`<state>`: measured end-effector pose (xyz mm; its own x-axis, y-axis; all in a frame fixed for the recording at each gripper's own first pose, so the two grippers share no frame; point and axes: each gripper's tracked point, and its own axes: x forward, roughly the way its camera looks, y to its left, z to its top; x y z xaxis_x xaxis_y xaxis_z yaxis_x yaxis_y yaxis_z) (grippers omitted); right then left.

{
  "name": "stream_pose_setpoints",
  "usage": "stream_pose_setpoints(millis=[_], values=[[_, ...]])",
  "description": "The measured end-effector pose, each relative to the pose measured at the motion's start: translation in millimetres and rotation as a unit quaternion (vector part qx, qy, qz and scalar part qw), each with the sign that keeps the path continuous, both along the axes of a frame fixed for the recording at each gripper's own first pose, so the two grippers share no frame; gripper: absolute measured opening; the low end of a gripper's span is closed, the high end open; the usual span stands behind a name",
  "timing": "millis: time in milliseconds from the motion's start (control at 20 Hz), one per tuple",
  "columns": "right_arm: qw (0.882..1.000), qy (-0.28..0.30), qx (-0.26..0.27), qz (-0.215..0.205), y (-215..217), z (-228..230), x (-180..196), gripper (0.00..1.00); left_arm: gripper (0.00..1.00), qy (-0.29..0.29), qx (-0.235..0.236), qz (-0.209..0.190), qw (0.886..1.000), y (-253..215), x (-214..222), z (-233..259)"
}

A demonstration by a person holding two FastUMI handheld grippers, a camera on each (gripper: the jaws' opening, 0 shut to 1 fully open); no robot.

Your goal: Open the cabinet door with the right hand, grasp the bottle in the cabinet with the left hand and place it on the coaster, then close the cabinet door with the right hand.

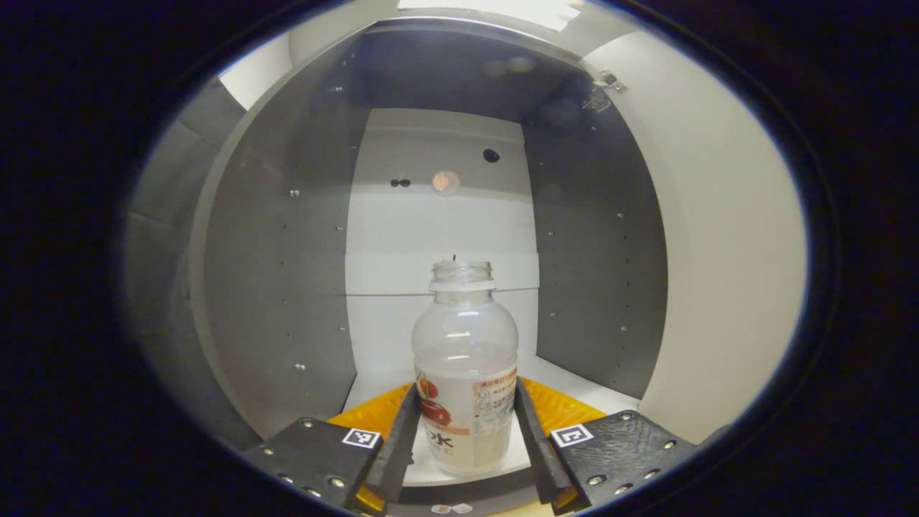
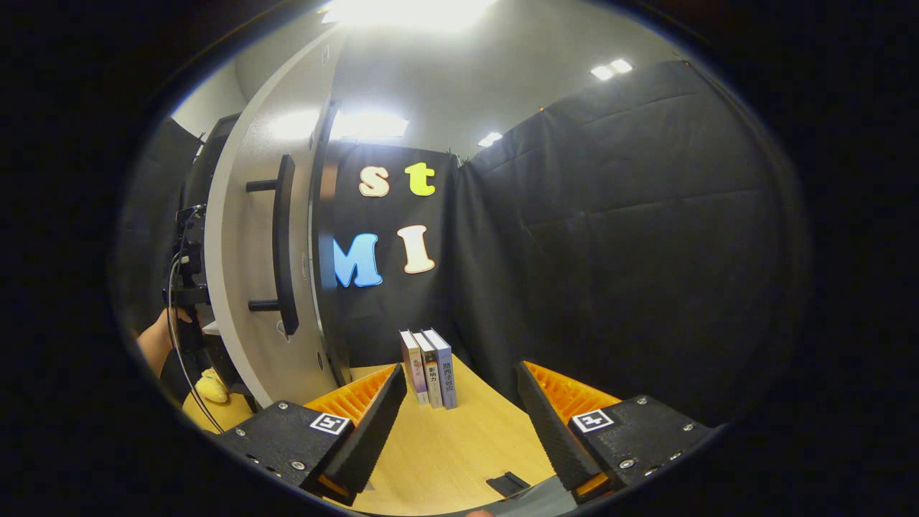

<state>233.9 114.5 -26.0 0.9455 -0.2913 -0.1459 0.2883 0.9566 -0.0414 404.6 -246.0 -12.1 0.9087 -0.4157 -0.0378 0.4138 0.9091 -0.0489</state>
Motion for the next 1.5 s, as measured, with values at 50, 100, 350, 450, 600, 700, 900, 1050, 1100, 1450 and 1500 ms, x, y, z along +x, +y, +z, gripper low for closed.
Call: stream_pose_setpoints(millis=[50,100,350,450,600,700,900,1050,1100,1450,1500], values=[[1.000,-0.002,0.002,0.003,-1,0,0,0.95,0.70,-0.005,0.000,0.003,1.000,4,-5,4],[1.000,-0.004,0.005,0.007,-2,1,-1,0.96,0.70,-0.009,0.002,0.006,1.000,8,-12,7],[0.999,-0.009,0.016,0.030,-7,3,-6,0.96,0.71,-0.023,0.003,0.021,1.000,24,-48,18],[0.999,-0.009,0.017,0.039,-10,4,-11,0.96,0.77,-0.026,0.004,0.028,0.999,28,-66,20],[0.999,-0.008,0.018,0.051,-16,5,-17,0.96,0.71,-0.026,0.002,0.039,0.999,37,-91,18],[0.998,-0.007,0.017,0.061,-17,5,-21,0.96,0.77,-0.025,0.001,0.047,0.999,42,-109,14],[0.997,-0.004,0.017,0.081,-22,1,-28,0.96,0.71,-0.027,-0.001,0.060,0.998,55,-143,9],[0.995,-0.003,0.020,0.095,-23,-1,-36,0.96,0.71,-0.031,-0.003,0.069,0.997,61,-169,7],[0.995,-0.002,0.022,0.099,-23,0,-39,0.96,0.71,-0.032,-0.003,0.073,0.997,64,-176,4],[0.991,0.009,0.028,0.128,-16,-9,-55,0.96,0.71,-0.040,-0.008,0.078,0.996,82,-237,-19],[0.991,0.009,0.027,0.131,-16,-9,-57,0.96,0.71,-0.038,-0.007,0.079,0.996,85,-244,-25]])
